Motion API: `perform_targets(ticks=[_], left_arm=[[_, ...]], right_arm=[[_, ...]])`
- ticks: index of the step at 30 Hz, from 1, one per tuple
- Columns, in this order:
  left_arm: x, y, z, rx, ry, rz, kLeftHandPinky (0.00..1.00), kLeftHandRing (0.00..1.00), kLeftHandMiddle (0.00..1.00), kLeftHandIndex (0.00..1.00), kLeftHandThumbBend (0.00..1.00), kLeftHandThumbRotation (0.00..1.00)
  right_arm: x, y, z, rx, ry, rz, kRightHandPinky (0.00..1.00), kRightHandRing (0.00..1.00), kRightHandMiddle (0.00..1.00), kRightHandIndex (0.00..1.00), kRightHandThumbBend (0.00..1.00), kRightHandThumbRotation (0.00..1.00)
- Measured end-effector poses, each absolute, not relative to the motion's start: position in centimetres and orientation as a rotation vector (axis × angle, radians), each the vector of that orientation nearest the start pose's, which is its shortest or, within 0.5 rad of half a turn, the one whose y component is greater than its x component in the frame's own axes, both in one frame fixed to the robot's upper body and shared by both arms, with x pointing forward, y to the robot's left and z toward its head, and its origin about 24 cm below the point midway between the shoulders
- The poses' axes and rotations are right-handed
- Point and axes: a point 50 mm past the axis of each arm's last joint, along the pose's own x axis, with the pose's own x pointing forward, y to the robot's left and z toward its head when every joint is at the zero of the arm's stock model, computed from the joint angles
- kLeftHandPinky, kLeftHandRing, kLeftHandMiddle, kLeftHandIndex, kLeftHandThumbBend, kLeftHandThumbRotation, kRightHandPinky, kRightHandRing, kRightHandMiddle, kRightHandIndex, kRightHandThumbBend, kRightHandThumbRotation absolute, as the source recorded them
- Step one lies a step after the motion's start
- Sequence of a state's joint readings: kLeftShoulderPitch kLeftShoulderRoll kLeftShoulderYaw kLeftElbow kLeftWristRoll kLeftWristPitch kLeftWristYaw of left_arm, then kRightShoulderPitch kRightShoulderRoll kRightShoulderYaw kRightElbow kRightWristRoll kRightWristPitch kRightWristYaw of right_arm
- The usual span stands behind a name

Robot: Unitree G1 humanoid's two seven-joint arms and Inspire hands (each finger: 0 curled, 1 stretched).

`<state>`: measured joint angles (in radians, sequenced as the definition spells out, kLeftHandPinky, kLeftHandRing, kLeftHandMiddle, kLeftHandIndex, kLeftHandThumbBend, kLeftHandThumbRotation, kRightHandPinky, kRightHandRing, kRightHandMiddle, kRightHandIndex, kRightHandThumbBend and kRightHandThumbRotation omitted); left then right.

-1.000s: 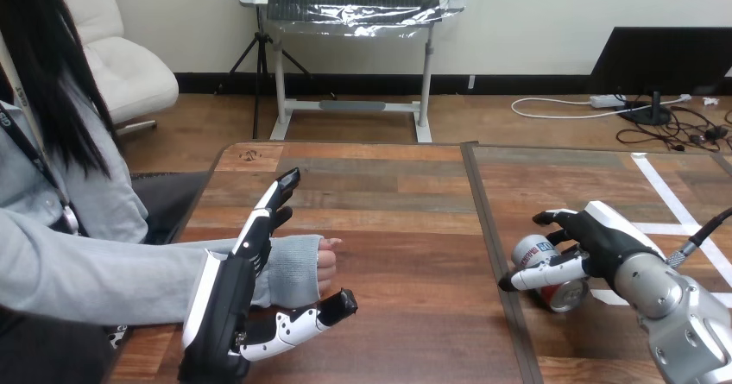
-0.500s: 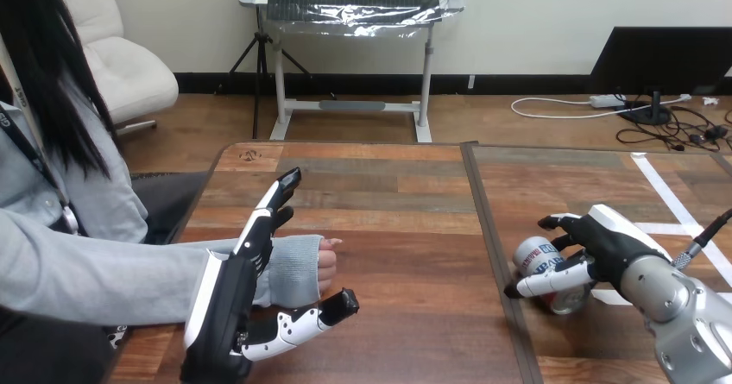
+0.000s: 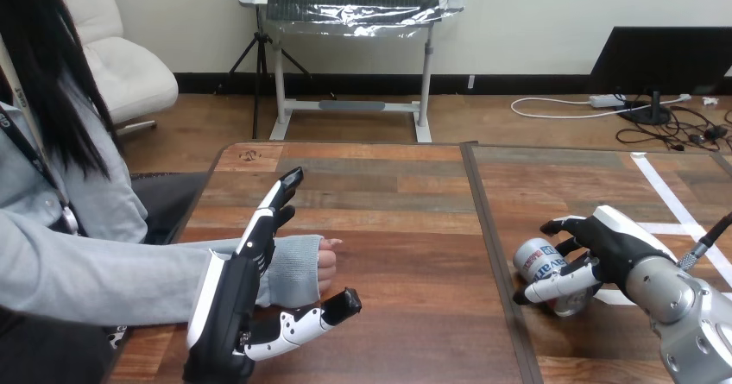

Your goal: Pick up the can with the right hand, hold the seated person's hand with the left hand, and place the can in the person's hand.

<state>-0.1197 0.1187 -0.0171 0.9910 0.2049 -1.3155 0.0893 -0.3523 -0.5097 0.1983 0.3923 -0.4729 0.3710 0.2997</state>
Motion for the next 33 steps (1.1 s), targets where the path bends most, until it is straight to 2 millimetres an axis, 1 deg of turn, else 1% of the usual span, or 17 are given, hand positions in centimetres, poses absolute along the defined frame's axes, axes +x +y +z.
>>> perform_targets(ticks=[2,4,8,11,17,19,26,27,33], left_arm=[[20.9,15.7,-1.7,0.186,-0.438,-0.158,0.91,0.95,0.94,0.92,1.0,0.5],[20.9,15.7,-1.7,0.186,-0.438,-0.158,0.9,0.95,0.94,0.92,1.0,0.5],[20.9,15.7,-1.7,0.186,-0.438,-0.158,0.9,0.95,0.94,0.92,1.0,0.5],[20.9,15.7,-1.7,0.186,-0.438,-0.158,0.91,0.95,0.94,0.92,1.0,0.49],[20.9,15.7,-1.7,0.185,-0.438,-0.157,0.9,0.95,0.94,0.92,1.0,0.49],[20.9,15.7,-1.7,0.184,-0.438,-0.156,0.9,0.95,0.94,0.91,1.0,0.49],[20.9,15.7,-1.7,0.183,-0.439,-0.154,0.91,0.95,0.94,0.91,1.0,0.48],[20.9,15.7,-1.7,0.182,-0.441,-0.155,0.91,0.95,0.94,0.91,1.0,0.48],[20.9,15.7,-1.7,0.182,-0.442,-0.154,0.9,0.95,0.94,0.91,1.0,0.48]], right_arm=[[30.7,-24.2,3.3,-0.977,0.54,0.182,0.5,0.63,0.7,0.83,0.85,0.07],[30.7,-24.2,3.3,-0.978,0.536,0.179,0.5,0.62,0.69,0.82,0.85,0.04],[30.6,-24.3,3.2,-0.982,0.528,0.171,0.5,0.62,0.68,0.79,0.85,0.02],[30.6,-24.3,3.1,-0.984,0.519,0.165,0.5,0.61,0.67,0.74,0.85,0.01],[30.5,-24.4,2.8,-0.971,0.5,0.156,0.51,0.61,0.67,0.67,0.83,0.0],[30.5,-24.5,2.7,-0.966,0.495,0.155,0.5,0.61,0.66,0.64,0.82,0.0],[30.4,-24.6,2.4,-0.948,0.47,0.156,0.51,0.6,0.64,0.58,0.8,0.0],[30.3,-24.6,2.2,-0.928,0.452,0.166,0.51,0.58,0.6,0.54,0.79,0.0],[30.2,-24.6,2.1,-0.918,0.426,0.163,0.5,0.54,0.57,0.51,0.8,0.0]])
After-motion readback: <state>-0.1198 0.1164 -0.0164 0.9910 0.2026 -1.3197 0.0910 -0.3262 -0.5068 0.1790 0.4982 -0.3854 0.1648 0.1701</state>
